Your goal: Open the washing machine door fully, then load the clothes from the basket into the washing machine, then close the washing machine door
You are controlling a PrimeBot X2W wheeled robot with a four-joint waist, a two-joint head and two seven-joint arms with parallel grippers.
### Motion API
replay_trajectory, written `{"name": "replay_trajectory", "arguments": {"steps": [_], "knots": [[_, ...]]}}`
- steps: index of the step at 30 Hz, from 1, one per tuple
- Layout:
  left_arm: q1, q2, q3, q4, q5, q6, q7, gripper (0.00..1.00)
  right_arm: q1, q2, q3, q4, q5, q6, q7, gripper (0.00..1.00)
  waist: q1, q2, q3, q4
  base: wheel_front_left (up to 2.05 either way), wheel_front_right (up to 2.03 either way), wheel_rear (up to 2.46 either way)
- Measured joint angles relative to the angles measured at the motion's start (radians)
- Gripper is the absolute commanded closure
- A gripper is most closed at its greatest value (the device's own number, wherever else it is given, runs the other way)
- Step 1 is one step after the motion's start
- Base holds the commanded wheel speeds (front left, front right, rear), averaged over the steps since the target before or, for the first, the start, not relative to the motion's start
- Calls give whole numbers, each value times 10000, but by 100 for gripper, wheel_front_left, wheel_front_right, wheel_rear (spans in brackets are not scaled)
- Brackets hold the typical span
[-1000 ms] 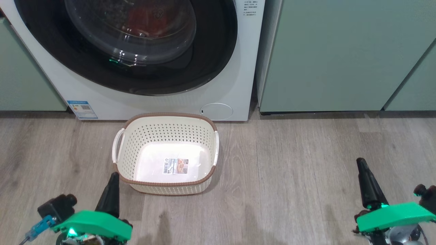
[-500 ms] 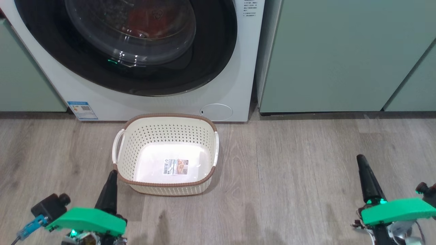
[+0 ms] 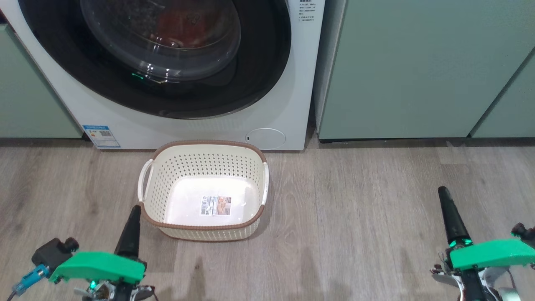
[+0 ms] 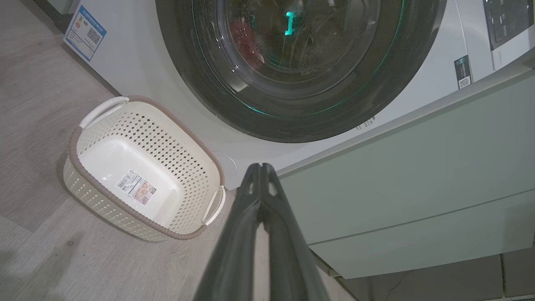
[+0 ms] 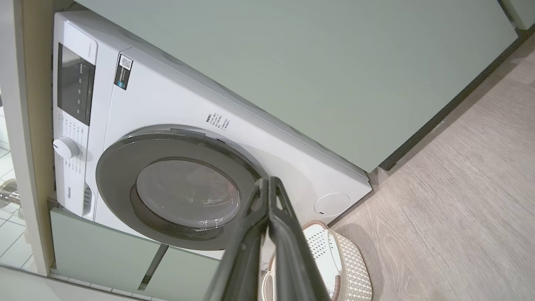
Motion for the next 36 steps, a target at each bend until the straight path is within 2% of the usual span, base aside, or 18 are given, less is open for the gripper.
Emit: {"name": "replay_trajectory", "arguments": {"steps": [36], "knots": [[-533, -163, 596, 433, -4234, -322, 1028, 100, -698, -19, -67, 915, 3975, -2, 637, 100, 1, 0, -86, -5, 0, 0, 0]]}}
